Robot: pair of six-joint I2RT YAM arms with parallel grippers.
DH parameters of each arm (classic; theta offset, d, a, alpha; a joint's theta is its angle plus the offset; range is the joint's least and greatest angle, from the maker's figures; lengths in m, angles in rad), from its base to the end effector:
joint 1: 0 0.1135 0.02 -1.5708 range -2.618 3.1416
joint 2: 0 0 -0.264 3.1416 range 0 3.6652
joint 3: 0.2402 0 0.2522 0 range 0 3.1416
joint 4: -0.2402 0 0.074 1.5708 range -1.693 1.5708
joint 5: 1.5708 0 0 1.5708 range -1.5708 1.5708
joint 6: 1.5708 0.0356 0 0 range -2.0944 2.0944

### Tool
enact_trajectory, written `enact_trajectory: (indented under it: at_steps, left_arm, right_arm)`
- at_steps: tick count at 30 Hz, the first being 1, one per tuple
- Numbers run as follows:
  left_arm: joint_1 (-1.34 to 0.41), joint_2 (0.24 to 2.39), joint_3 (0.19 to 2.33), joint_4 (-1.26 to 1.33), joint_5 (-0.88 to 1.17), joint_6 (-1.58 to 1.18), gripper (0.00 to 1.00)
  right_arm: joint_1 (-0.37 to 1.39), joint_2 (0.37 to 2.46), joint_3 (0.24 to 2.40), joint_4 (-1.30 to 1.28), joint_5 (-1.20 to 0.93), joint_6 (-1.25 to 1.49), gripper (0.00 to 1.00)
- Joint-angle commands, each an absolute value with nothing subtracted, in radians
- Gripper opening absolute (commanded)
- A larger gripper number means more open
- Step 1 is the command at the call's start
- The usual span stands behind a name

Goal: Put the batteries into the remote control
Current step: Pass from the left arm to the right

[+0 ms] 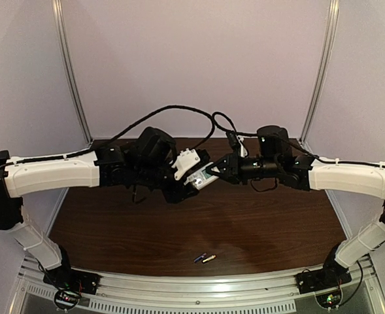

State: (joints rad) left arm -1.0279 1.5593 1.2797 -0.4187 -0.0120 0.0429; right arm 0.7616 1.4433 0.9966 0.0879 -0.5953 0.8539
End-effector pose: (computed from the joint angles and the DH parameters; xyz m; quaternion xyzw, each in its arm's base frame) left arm 0.1827 -0.3020 0.2971 0.4602 0.7808 -0.1950 0.3749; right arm 0.2252 0.2423 0.2873 -0.1306 0.7927 0.5602 0.2021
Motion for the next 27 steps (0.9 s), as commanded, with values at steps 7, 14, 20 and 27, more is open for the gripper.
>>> enact_trajectory:
  at_steps: [7,14,20,27]
  left_arm:
    - [-1.028,1.511,1.276,-0.328,-0.147,0.060,0.97]
    - [-1.134,1.394,1.116,-0.128,-0.418,0.245,0.98]
    - [-1.282,1.452,1.064,0.046,-0.751,0.524,0.97]
    - [-1.327,1.602,1.105,0.149,-0.970,0.722,0.85]
  right_arm:
    - [0.760,1.429,0.996,0.162,-0.599,0.928,0.00]
    - [0.726,1.378,0.963,0.145,-0.499,1.048,0.00]
    - [0.716,1.349,0.961,0.111,-0.480,1.128,0.00]
    - [0.716,1.339,0.921,0.170,-0.521,1.216,0.00]
